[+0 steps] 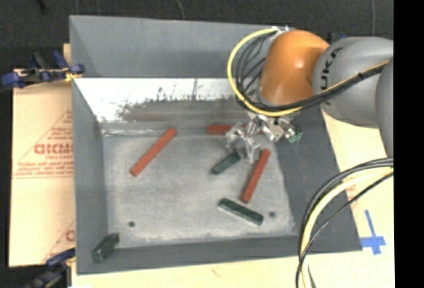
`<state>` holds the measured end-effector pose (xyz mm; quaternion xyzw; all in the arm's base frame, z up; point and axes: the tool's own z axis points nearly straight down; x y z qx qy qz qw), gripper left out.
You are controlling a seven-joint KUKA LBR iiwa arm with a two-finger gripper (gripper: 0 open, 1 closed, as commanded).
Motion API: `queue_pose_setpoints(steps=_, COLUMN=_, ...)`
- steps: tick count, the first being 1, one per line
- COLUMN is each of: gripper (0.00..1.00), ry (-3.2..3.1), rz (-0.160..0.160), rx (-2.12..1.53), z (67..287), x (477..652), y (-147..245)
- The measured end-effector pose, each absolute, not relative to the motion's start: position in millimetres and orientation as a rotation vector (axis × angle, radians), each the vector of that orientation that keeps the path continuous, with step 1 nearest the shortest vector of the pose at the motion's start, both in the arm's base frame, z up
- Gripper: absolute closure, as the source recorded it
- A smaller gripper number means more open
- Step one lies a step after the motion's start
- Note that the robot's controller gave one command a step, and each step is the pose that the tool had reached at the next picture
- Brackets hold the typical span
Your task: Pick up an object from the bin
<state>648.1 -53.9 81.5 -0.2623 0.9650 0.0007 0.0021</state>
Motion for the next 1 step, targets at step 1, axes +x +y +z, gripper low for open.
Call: queue_pose_setpoints(steps=1, gripper=1.00, ry=3.031, rz=0.001, rx=-0.795, z=79.7, x=653.7, y=-64.3)
